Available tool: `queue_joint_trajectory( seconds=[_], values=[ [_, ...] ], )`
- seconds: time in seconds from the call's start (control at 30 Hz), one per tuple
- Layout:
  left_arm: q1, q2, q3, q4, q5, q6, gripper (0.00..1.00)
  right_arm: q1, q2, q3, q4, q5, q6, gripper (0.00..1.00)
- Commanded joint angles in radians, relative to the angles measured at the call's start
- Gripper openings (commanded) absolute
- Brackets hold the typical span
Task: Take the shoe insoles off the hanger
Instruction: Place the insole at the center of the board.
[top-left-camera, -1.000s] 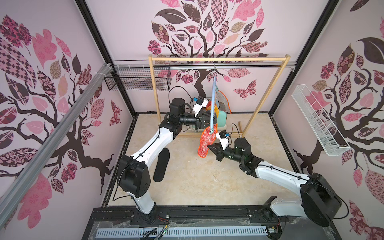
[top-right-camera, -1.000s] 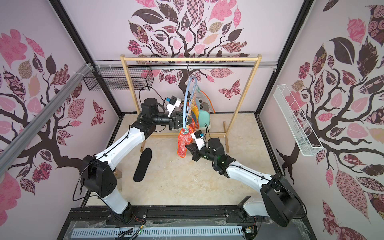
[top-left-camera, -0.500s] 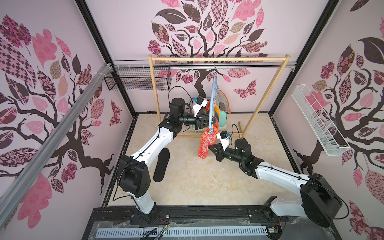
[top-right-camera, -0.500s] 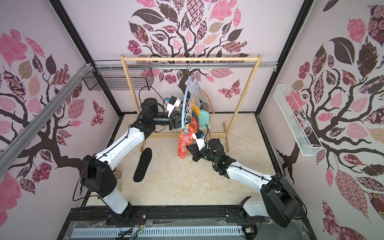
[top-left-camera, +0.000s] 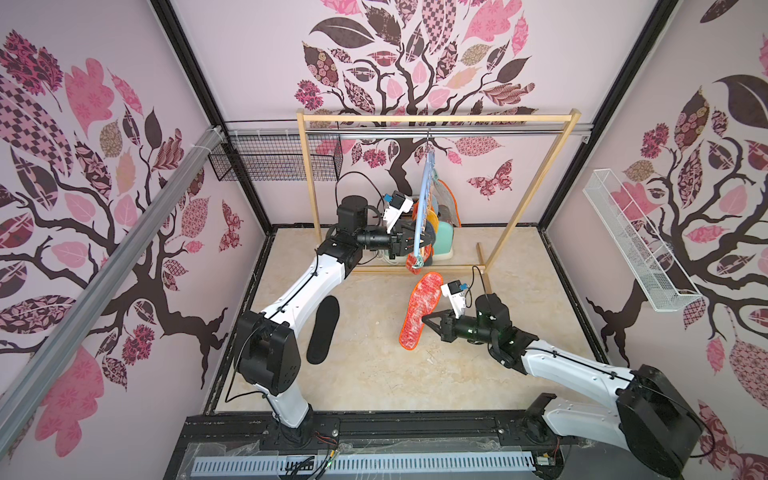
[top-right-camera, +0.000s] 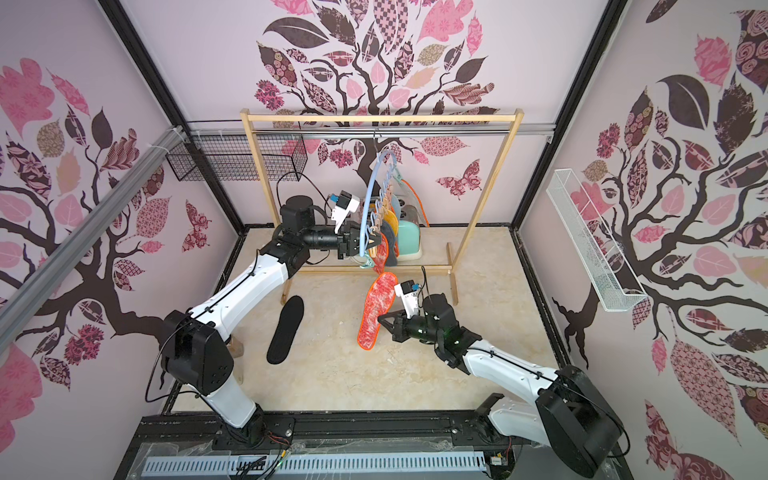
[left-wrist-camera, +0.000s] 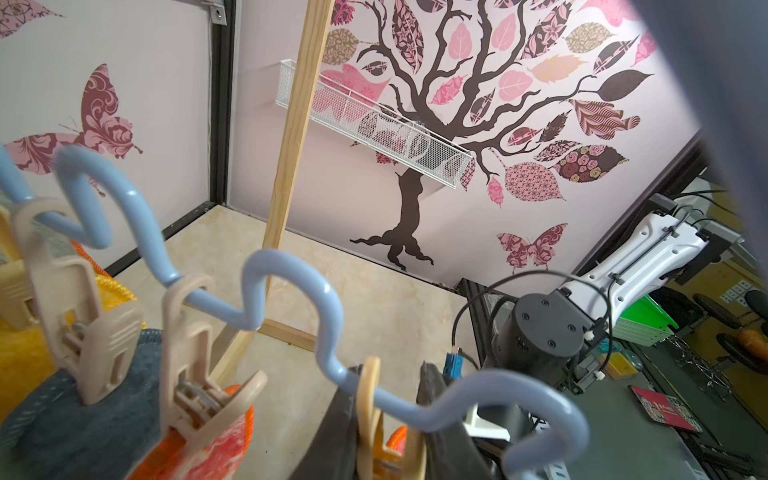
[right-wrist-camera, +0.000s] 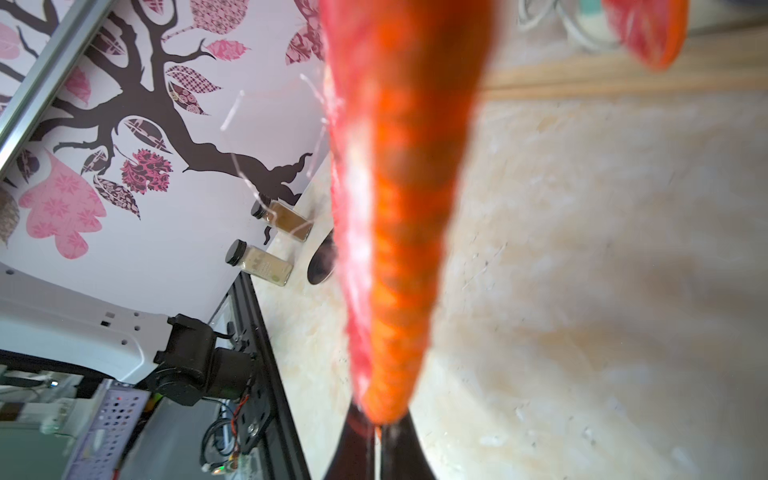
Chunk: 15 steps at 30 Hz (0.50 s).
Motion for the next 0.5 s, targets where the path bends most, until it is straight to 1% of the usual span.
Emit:
queue_joint_trajectory(
  seconds=[0.0, 0.13, 0.2, 0.33, 0.4, 0.47],
  values=[
    [0.004, -0.039, 0.006, 0.006, -0.002, -0.002, 0.13, 0.113, 0.064, 0.047, -0.047, 0.045, 0.167, 0.0],
    [0.007, -0.051, 0.001, -0.003, -0.009, 0.006, 0.13, 0.216, 0.232, 0.128, 0.025, 0.038, 0.284, 0.0],
    [0.007, -0.052, 0.001, -0.007, -0.008, 0.007, 0.13, 0.249, 0.325, 0.178, 0.047, 0.05, 0.32, 0.0],
    [0.009, -0.055, -0.001, -0.012, -0.009, 0.011, 0.12, 0.26, 0.513, 0.283, 0.124, 0.034, 0.406, 0.0],
    [0.011, -0.058, -0.006, -0.012, -0.01, 0.014, 0.12, 0.26, 0.588, 0.355, 0.125, 0.02, 0.423, 0.0],
    [0.01, -0.058, -0.008, -0.012, -0.012, 0.017, 0.13, 0.259, 0.664, 0.448, 0.081, 0.005, 0.438, 0.0]
  ],
)
